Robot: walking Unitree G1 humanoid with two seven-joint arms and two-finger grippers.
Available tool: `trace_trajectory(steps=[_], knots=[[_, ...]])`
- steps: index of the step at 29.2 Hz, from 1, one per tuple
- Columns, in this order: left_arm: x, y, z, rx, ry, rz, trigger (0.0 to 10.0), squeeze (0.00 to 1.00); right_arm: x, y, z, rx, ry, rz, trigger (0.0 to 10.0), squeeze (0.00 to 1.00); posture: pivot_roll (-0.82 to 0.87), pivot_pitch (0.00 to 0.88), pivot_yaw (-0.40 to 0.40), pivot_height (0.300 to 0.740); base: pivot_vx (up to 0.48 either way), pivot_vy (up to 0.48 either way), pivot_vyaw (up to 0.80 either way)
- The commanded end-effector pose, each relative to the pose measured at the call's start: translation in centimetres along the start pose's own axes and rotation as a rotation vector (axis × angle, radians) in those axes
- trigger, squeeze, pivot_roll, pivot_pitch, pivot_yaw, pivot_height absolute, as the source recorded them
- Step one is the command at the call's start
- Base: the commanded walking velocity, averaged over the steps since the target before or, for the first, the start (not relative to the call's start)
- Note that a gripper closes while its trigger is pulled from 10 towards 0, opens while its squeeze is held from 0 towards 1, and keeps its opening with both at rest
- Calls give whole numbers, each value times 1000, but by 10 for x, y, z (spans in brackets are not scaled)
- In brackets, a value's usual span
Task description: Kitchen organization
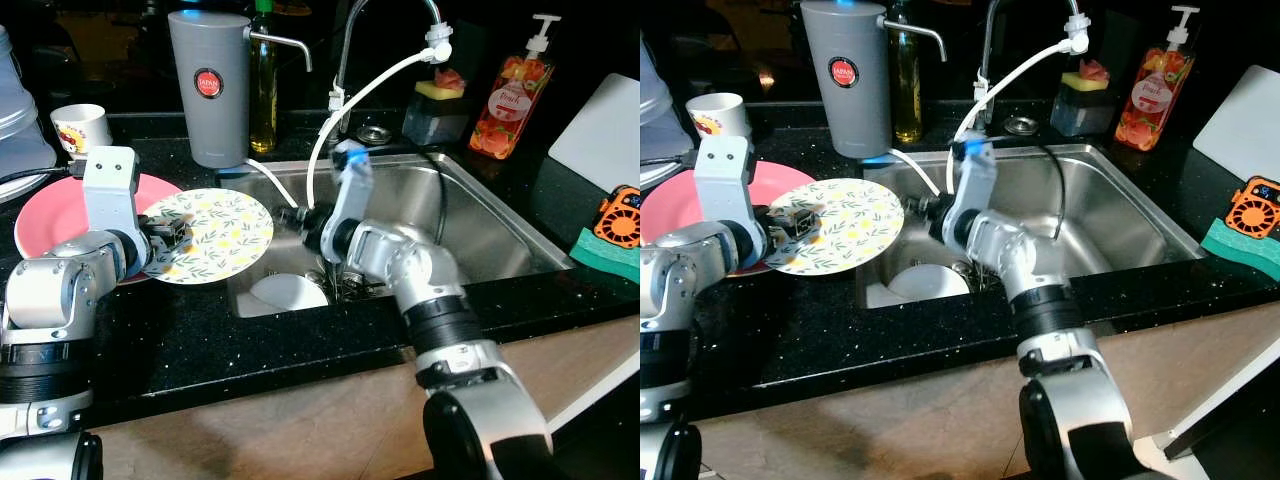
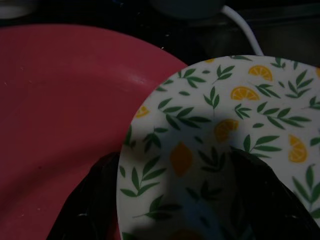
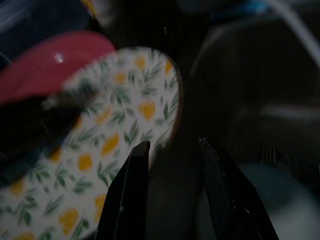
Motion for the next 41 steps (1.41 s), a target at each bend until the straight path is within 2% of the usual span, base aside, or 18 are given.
trace_trajectory(steps=[1,4,6,10,13,15,19,20,21,24,25,26,27,38,39,41], knots=[[-30,-7,7,-37,16,-145,10000,0,-4,-1,2,-12,20,-9,10000,0,-12,105,-51,740,0,0,0],[-30,-7,7,-38,16,-145,10000,0,-9,-3,2,-14,10,-20,10000,0,-11,107,-52,740,0,0,0],[-30,-7,7,-40,16,-144,10000,0,-11,-5,-1,0,-38,-28,10000,0,-11,107,-52,740,0,0,0],[-30,-7,7,-40,16,-144,10000,0,-10,-5,-2,9,-74,-27,10000,0,-11,107,-52,740,0,0,0],[-30,-7,7,-41,16,-144,10000,0,-9,-5,-2,10,-74,-22,10000,0,-14,106,-53,740,0,0,0],[-32,-6,7,-42,17,-147,10000,0,12,-1,1,4,-100,75,10000,0,-14,106,-54,740,0,0,0],[-31,-6,8,-44,17,-146,10000,0,18,2,5,1,-104,82,10000,0,-17,107,-54,740,0,0,0],[-31,-7,8,-46,16,-145,10000,0,17,2,5,7,-115,70,10000,451,-18,106,-54,740,0,0,0],[-31,-7,8,-49,16,-144,10000,0,16,2,5,15,-128,52,10000,706,-18,106,-54,740,0,0,0],[-31,-7,9,-52,15,-142,10000,0,9,2,2,51,-178,2,10000,667,-18,106,-55,740,0,0,0],[-31,-7,9,-53,15,-142,10000,0,5,1,-2,74,-215,-20,10000,349,-18,106,-55,740,0,0,0],[-31,-7,9,-53,16,-141,10000,0,3,1,-3,83,-227,-30,10000,349,-17,107,-55,740,0,0,0],[-31,-7,9,-53,16,-141,10000,0,2,1,-4,89,-235,-37,10000,0,-17,107,-55,740,0,0,0],[-31,-6,9,-55,12,-141,10000,0,-10,-5,-18,149,-376,-96,10000,0,-17,106,-56,740,0,0,0],[-31,-6,9,-55,12,-141,10000,0,-10,-5,-20,155,-390,-95,0,0,-16,105,-57,740,0,0,0],[-31,-6,9,-55,12,-140,10000,0,-10,-5,-20,161,-401,-92,0,0,-16,105,-57,740,0,0,0]])
Point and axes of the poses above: a point about 5 cm out from each wrist's last joint towards the gripper, its own y axis pointing back from the gripper into the wrist, its own x axis along the axis of the wrist's last joint, z = x × y, the point moved 1 cm from there along -y, pointing out of the wrist towards the gripper, and after that the axes turned 14 degrees about -y, right-handed, at the moved point
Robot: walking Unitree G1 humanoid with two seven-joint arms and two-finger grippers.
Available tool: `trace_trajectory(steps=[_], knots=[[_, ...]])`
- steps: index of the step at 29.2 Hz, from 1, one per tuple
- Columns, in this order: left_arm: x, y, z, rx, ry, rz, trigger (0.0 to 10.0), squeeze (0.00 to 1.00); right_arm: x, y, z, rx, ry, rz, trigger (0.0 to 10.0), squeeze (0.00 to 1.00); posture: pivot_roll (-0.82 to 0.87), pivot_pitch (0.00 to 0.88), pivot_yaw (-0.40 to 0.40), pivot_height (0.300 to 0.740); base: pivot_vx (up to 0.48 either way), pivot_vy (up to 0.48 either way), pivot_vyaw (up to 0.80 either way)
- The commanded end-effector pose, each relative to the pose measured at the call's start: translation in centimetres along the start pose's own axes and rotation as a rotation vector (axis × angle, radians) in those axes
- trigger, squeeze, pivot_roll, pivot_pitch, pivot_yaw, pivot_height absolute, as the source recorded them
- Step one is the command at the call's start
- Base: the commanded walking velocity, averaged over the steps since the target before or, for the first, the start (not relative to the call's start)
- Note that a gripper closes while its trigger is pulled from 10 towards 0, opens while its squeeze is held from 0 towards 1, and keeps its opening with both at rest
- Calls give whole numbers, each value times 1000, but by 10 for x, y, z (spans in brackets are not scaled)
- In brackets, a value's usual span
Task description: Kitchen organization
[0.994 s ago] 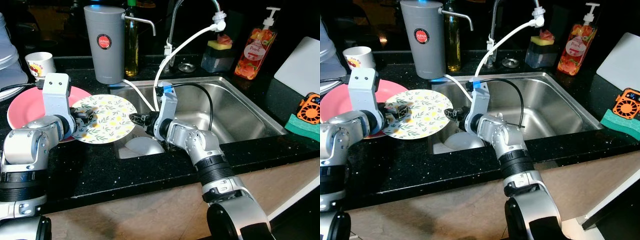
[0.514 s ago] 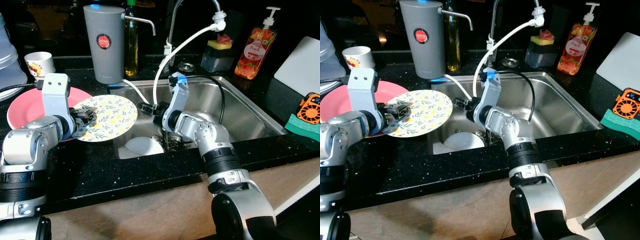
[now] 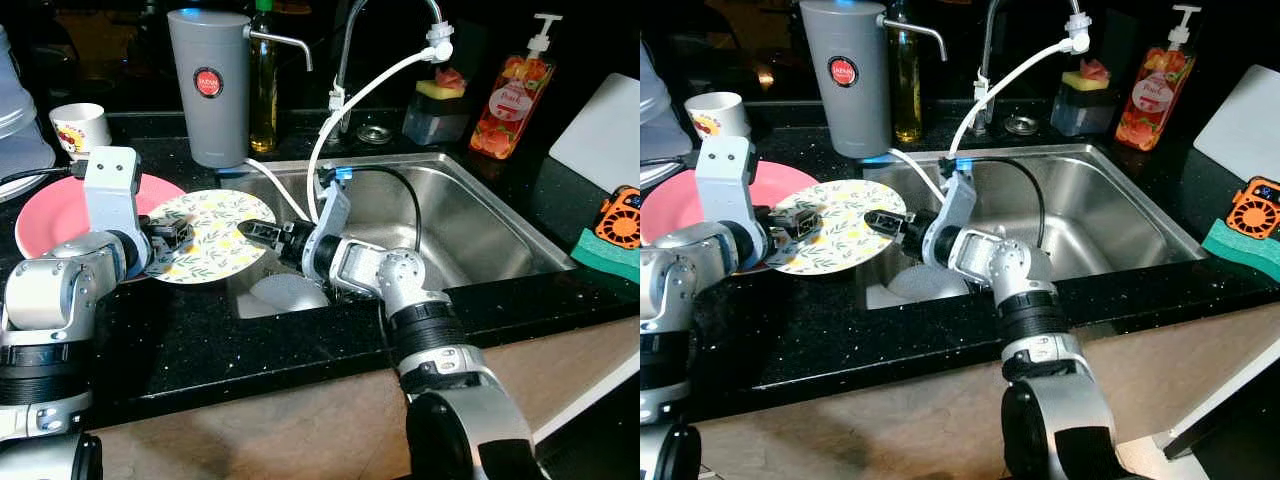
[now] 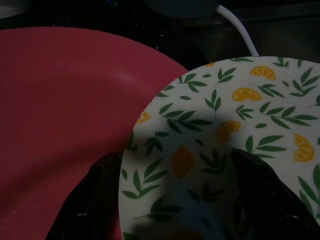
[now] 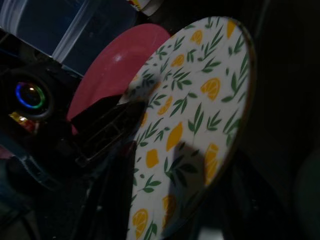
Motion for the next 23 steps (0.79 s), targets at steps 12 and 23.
trace_trajectory(steps=[12,23], knots=[[-31,-6,6,-30,8,-140,10000,0,7,3,-5,40,-99,31,0,0,-17,105,-59,740,0,0,0],[-3,-4,-8,75,-38,54,10000,0,11,4,-9,59,-159,50,0,0,-15,91,-57,740,0,0,0]])
Point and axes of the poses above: a point about 5 cm out from each wrist's last joint towards the gripper, its own y axis pointing back from the gripper into the wrist, its own x axis along the axis of the wrist's last joint, z = x × y, the point moved 1 cm from there along -y, pointing out of the wrist towards the gripper, and after that the axes turned 14 degrees about -y, right-handed, at the moved point
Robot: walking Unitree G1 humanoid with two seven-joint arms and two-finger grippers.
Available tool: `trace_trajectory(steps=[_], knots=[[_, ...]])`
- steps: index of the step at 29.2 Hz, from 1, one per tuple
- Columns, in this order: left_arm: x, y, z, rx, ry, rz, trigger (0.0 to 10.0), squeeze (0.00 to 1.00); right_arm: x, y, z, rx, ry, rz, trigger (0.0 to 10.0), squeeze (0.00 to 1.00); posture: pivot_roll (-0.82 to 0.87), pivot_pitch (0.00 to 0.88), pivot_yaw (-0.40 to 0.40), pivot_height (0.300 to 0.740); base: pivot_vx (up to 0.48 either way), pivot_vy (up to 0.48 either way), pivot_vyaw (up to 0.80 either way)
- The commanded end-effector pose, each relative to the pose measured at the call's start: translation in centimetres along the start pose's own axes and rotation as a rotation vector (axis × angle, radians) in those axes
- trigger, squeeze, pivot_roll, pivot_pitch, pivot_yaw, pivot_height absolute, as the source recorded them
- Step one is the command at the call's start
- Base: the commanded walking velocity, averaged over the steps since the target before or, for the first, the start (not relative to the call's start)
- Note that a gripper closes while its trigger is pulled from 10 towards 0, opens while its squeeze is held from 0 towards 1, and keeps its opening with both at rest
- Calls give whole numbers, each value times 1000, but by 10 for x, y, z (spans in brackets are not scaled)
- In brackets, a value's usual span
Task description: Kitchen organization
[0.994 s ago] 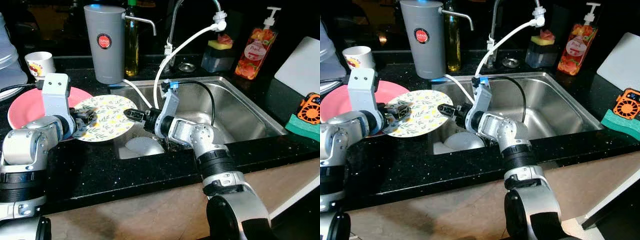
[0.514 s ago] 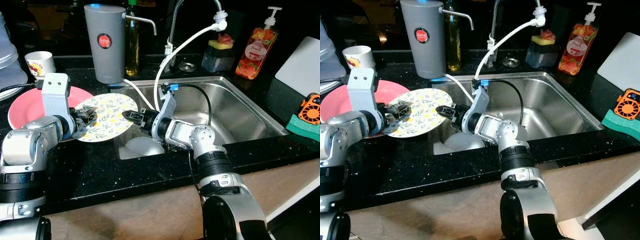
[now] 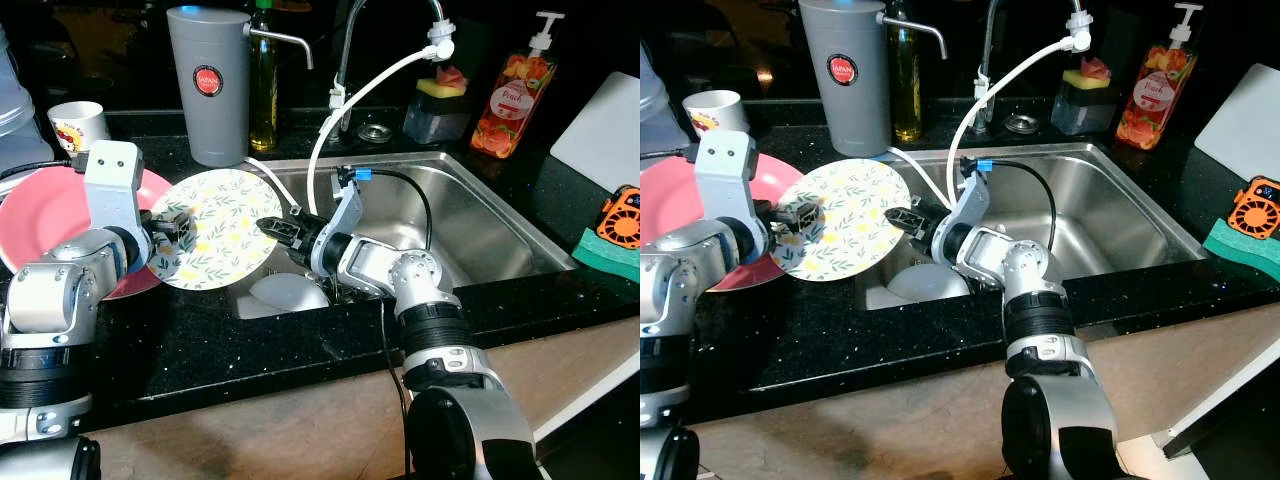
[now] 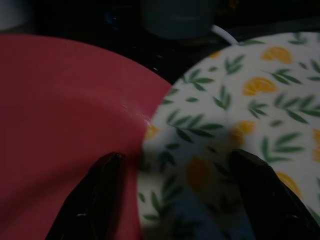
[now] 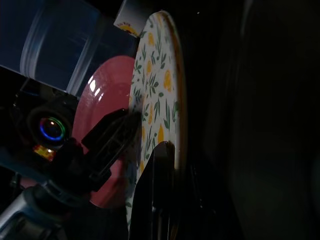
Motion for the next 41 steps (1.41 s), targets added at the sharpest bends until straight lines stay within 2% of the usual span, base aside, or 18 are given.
trace_trajectory(steps=[1,2,5,6,7,9,10,13,17,18,21,22,26,29,38,39,40,41], knots=[[-7,-3,-8,60,10,-20,10000,0,0,-3,-12,38,-1,-8,0,0,-15,90,-57,740,0,0,0],[-7,-3,-8,60,10,-20,10000,0,0,-3,-12,38,-1,-8,0,0,-15,90,-57,740,0,0,0],[12,2,-35,217,83,112,10000,0,13,0,-17,51,-22,43,0,0,-14,87,-56,740,0,0,0],[17,6,-45,271,117,150,10000,0,23,3,-18,49,-21,97,0,0,-15,87,-56,740,0,0,0],[17,6,-45,271,117,150,10000,0,23,3,-18,49,-21,97,0,0,-15,87,-56,740,0,0,0],[26,10,-51,297,151,221,10000,0,42,10,-20,46,-23,187,0,0,-14,84,-55,740,0,0,0],[26,10,-51,297,151,221,10000,0,42,10,-20,46,-23,187,0,0,-14,84,-55,740,0,0,0],[32,13,-53,308,178,274,10000,0,58,17,-22,48,-34,274,0,0,-15,85,-55,740,0,0,0],[34,12,-53,307,197,292,10000,0,68,22,-23,57,-46,312,0,0,-17,87,-55,740,0,0,0],[34,11,-52,302,201,294,10000,0,71,24,-24,60,-55,323,0,0,-16,87,-55,740,0,0,0],[28,6,-43,254,178,246,10000,0,81,30,-27,134,-210,373,0,0,-15,95,-55,740,0,0,0],[22,3,-37,217,151,212,10000,0,83,32,-30,209,-342,364,0,0,-14,97,-55,740,0,0,0],[15,0,-26,153,116,169,10000,0,85,34,-33,289,-436,346,0,0,-14,102,-55,740,0,0,0],[13,-3,-14,97,99,157,10000,0,85,36,-33,307,-442,341,0,0,-16,102,-53,740,0,0,0],[20,-5,1,20,63,183,10000,0,90,40,-38,351,-489,337,0,0,-15,101,-50,740,0,0,0],[26,-3,6,-24,98,230,10000,0,89,41,-39,350,-454,331,0,0,-15,102,-48,740,0,0,0],[26,-3,6,-24,98,230,10000,0,89,41,-39,350,-454,331,0,0,-15,102,-48,740,0,0,0],[33,-1,10,-67,154,280,10000,0,89,41,-40,341,-411,329,0,0,-15,102,-48,740,0,0,0]])
Point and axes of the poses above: a point about 5 cm out from each wrist's last joint towards the gripper, its own y axis pointing back from the gripper into the wrist, its own x axis along the axis of the wrist's last joint, z = x × y, the point moved 1 cm from there along -y, pointing out of the wrist towards the gripper, and after that the axes turned 14 degrees about -y, right-handed, at the moved point
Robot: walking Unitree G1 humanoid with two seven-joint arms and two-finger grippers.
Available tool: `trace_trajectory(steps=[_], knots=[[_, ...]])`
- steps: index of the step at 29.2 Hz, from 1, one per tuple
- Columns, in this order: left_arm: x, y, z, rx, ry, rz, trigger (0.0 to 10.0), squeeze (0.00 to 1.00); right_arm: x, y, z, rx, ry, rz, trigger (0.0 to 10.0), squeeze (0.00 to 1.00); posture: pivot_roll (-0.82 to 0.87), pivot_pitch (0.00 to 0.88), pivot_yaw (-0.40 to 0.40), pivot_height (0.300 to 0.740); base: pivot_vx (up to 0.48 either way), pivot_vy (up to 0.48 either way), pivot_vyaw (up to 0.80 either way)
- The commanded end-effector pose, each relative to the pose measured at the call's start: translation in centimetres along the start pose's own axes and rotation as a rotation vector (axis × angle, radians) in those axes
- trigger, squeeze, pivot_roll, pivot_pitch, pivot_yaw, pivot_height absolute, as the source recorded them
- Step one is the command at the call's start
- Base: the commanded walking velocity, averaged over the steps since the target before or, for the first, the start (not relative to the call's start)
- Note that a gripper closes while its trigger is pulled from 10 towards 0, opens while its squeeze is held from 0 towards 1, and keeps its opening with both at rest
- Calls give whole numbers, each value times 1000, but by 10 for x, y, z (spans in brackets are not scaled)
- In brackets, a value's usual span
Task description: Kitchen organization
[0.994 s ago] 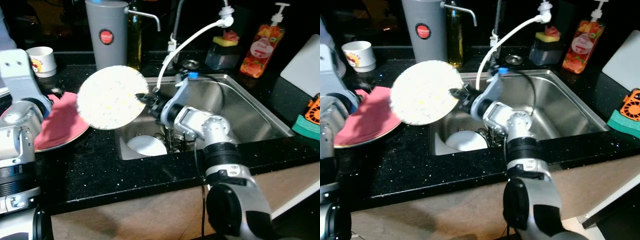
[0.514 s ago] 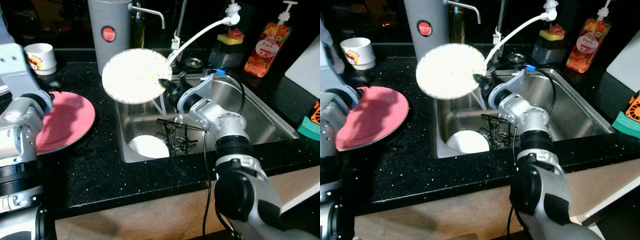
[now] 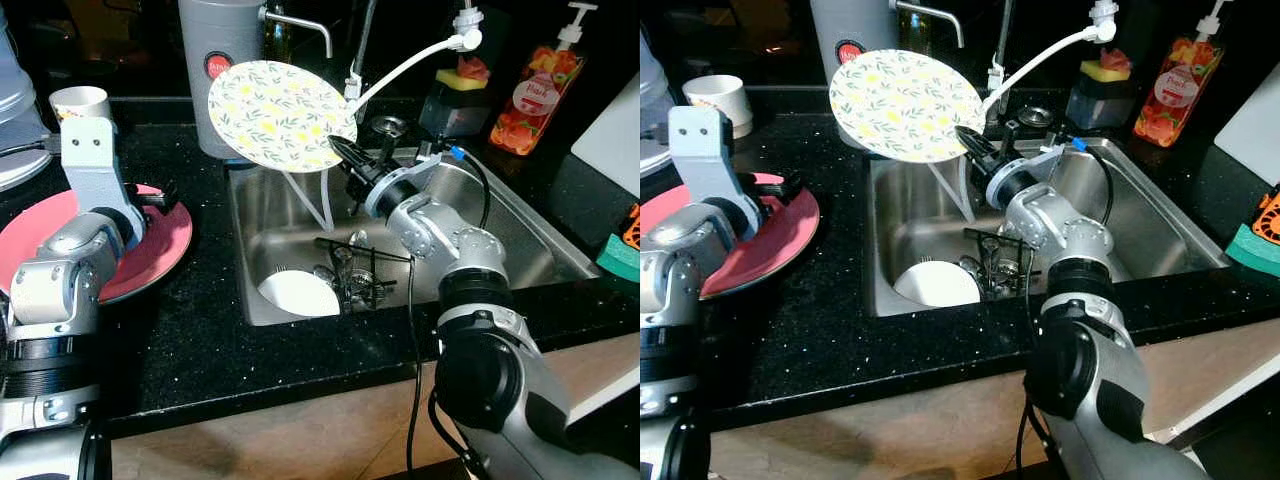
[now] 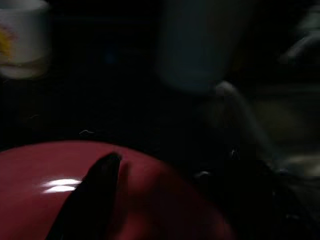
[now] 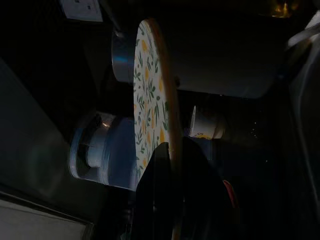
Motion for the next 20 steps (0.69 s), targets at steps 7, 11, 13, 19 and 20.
trace_trajectory(steps=[7,11,13,19,20], knots=[[20,7,9,-159,286,185,10000,1000,4,8,-13,26,232,-17,0,0,-13,101,-45,740,0,0,0],[22,11,16,-235,377,215,10000,1000,8,13,-16,36,254,-18,0,0,-15,101,-43,740,0,0,0],[22,13,18,-265,401,224,10000,1000,10,14,-17,38,254,-14,0,0,-15,101,-43,740,0,0,0],[17,24,39,-521,596,211,10000,0,11,19,-26,117,207,-27,0,0,-16,101,-38,740,0,0,0],[17,24,39,-521,596,211,10000,0,11,19,-26,117,207,-27,0,0,-16,101,-38,740,0,0,0]])
Point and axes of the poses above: a point about 5 cm out from each wrist's last joint towards the gripper, its own y axis pointing back from the gripper into the wrist, its own x axis along the axis of the wrist's last joint, z = x × y, the point moved 1 cm from there along -y, pointing out of the wrist towards the gripper, and after that the axes turned 14 degrees about -y, right-handed, at the moved point
